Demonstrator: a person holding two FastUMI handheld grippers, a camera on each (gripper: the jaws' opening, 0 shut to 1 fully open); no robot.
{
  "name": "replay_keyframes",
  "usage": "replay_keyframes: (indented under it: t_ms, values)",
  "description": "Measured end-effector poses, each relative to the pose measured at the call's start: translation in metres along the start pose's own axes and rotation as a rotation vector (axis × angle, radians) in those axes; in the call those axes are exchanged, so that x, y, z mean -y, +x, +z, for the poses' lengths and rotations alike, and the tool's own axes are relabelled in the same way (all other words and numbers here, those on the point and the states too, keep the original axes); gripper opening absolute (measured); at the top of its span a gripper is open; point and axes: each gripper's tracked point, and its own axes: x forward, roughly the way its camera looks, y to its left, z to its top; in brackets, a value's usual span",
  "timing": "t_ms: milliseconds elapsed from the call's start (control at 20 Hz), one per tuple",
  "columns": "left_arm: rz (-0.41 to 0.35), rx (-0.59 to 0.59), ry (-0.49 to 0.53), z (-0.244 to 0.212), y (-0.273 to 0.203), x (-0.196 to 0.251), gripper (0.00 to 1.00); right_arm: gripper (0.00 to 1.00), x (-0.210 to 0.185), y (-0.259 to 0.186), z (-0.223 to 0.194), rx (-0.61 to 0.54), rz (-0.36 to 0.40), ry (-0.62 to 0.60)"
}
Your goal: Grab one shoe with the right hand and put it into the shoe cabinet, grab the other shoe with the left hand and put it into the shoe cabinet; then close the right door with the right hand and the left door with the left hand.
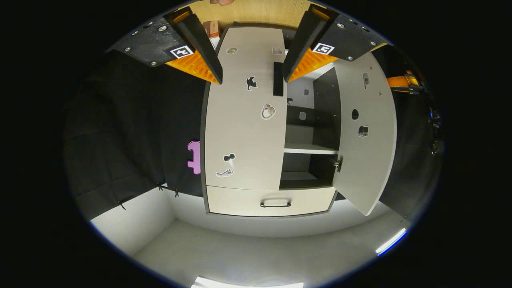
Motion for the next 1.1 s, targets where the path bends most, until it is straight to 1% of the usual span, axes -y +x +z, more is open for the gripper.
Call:
replay_keyframes:
  t_ms: [50,100,150,200,250,550,600,650,900,950,1050,1100]
  values:
    - [-0.006,-0.003,0.020,0.000,0.004,0.008,0.94,0.92,0.001,-0.002,0.000,0.001,0.003,0.002]
    - [-0.014,-0.008,0.038,-0.002,0.007,0.017,0.94,0.92,0.002,-0.004,0.000,0.004,0.005,0.003]
    - [-0.022,-0.011,0.055,-0.003,0.011,0.025,0.97,0.92,0.003,-0.006,0.000,0.007,0.006,0.006]
    - [-0.032,-0.011,0.068,-0.004,0.015,0.033,0.94,0.92,0.006,-0.010,0.000,0.010,0.004,0.008]
    - [-0.037,-0.012,0.073,-0.005,0.021,0.039,0.96,0.92,0.010,-0.013,0.001,0.012,0.001,0.009]
    - [-0.076,-0.027,0.039,-0.013,0.051,0.069,0.96,0.93,0.041,-0.034,0.005,0.031,-0.055,0.007]
    - [-0.081,-0.029,0.038,-0.015,0.056,0.075,0.94,0.93,0.047,-0.037,0.006,0.035,-0.068,0.006]
    - [-0.083,-0.030,0.036,-0.016,0.062,0.081,0.96,0.93,0.054,-0.040,0.006,0.039,-0.081,0.005]
    - [-0.082,-0.065,0.045,-0.030,0.107,0.107,0.96,0.93,0.085,-0.056,0.010,0.054,-0.149,0.009]
    - [-0.074,-0.072,0.057,-0.033,0.116,0.111,0.94,0.93,0.091,-0.058,0.009,0.054,-0.163,0.007]
    - [-0.039,-0.068,0.073,-0.036,0.133,0.113,1.00,0.93,0.100,-0.063,0.005,0.048,-0.187,-0.005]
    - [-0.022,-0.065,0.076,-0.037,0.140,0.114,0.99,0.93,0.103,-0.064,0.004,0.046,-0.196,-0.013]
